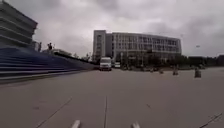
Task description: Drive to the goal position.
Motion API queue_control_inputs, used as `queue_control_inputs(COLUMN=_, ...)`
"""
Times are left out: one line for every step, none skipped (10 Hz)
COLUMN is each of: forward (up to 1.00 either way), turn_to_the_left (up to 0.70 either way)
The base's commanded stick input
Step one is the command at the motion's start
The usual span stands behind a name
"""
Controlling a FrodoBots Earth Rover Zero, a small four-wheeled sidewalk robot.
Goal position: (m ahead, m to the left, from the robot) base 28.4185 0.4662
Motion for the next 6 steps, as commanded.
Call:
queue_control_inputs(forward=0.70, turn_to_the_left=0.00)
queue_control_inputs(forward=0.70, turn_to_the_left=0.00)
queue_control_inputs(forward=0.70, turn_to_the_left=0.00)
queue_control_inputs(forward=0.70, turn_to_the_left=0.00)
queue_control_inputs(forward=0.70, turn_to_the_left=0.00)
queue_control_inputs(forward=0.70, turn_to_the_left=0.00)
